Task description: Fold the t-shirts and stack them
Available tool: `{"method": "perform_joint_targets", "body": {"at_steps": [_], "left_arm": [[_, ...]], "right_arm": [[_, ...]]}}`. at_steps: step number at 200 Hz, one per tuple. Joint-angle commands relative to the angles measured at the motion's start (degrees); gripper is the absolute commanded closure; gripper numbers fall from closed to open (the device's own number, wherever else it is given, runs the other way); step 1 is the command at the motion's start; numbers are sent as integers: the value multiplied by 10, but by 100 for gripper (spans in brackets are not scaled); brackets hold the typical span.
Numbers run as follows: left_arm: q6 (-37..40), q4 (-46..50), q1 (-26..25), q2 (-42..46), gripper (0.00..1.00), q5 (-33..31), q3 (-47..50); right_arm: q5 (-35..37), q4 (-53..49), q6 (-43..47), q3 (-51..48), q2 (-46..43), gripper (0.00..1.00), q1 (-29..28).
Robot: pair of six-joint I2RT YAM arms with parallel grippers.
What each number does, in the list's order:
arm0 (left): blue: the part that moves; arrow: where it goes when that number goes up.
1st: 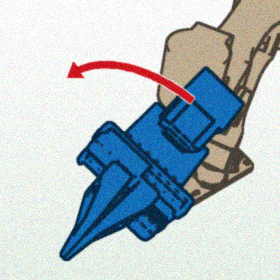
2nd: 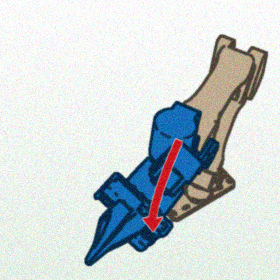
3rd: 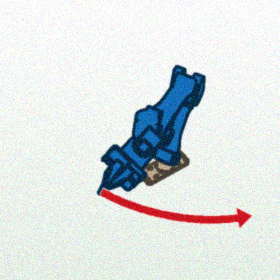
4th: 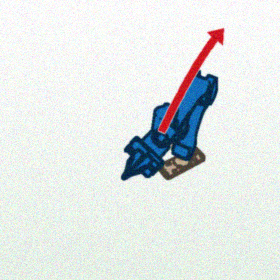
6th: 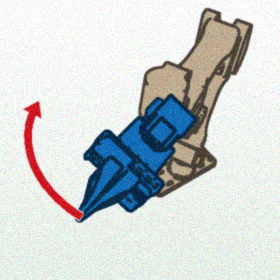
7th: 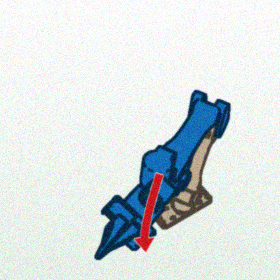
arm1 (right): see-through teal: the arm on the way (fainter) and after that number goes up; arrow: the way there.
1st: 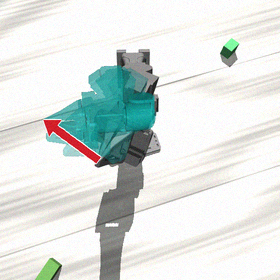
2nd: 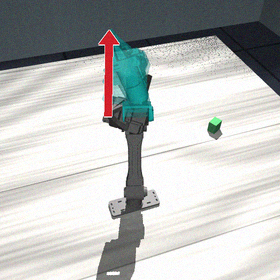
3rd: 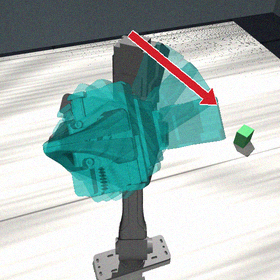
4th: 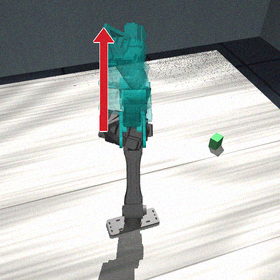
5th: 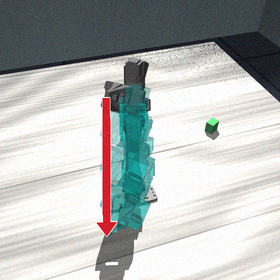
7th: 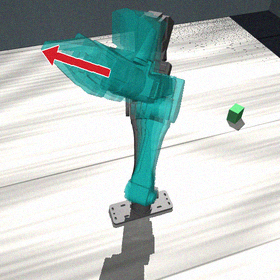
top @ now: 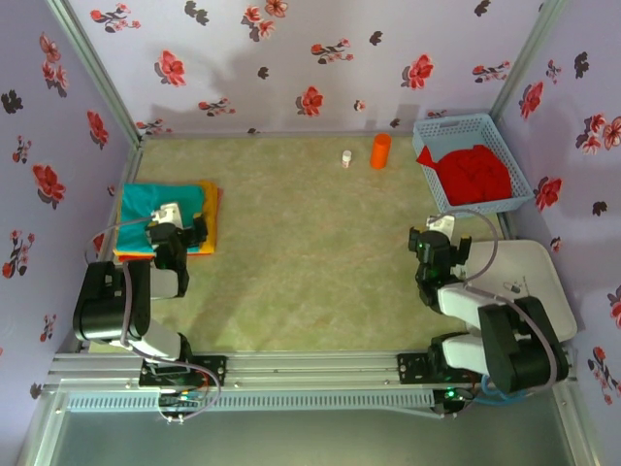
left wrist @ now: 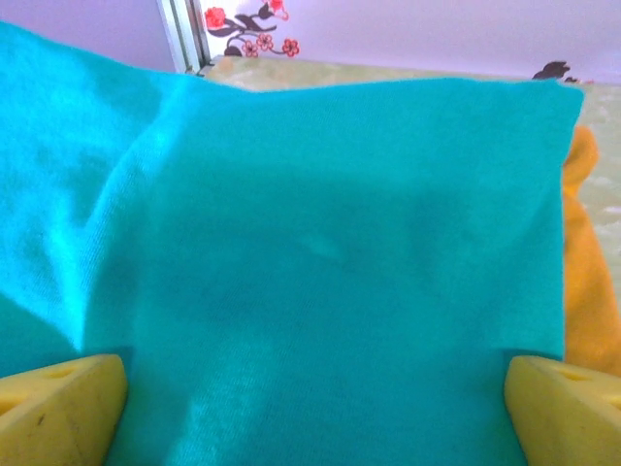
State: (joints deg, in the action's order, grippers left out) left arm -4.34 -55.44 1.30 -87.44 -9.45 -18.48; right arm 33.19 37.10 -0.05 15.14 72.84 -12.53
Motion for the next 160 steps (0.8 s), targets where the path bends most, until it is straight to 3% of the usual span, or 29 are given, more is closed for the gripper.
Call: {"method": "perform_joint_targets", "body": {"at_steps": [1,32,74,120,160], "left_arm": [[0,14,-7,-8,0,-21,-22],[3,16,-11,-9,0,-28,-24],[3,16,-11,-9,0,-28,-24],[3,16,-11,-9,0,-28,-24],[3,16,-12,-9,0,-28,-24]], "right_arm": [[-25,61,21,41,40,0,7],[-71,37,9,79,75,0,7],[-79,-17,24,106,84,0,12],[-135,7,-9,66,40,0,37],[-178,38,-3,70,62,0,46]]}}
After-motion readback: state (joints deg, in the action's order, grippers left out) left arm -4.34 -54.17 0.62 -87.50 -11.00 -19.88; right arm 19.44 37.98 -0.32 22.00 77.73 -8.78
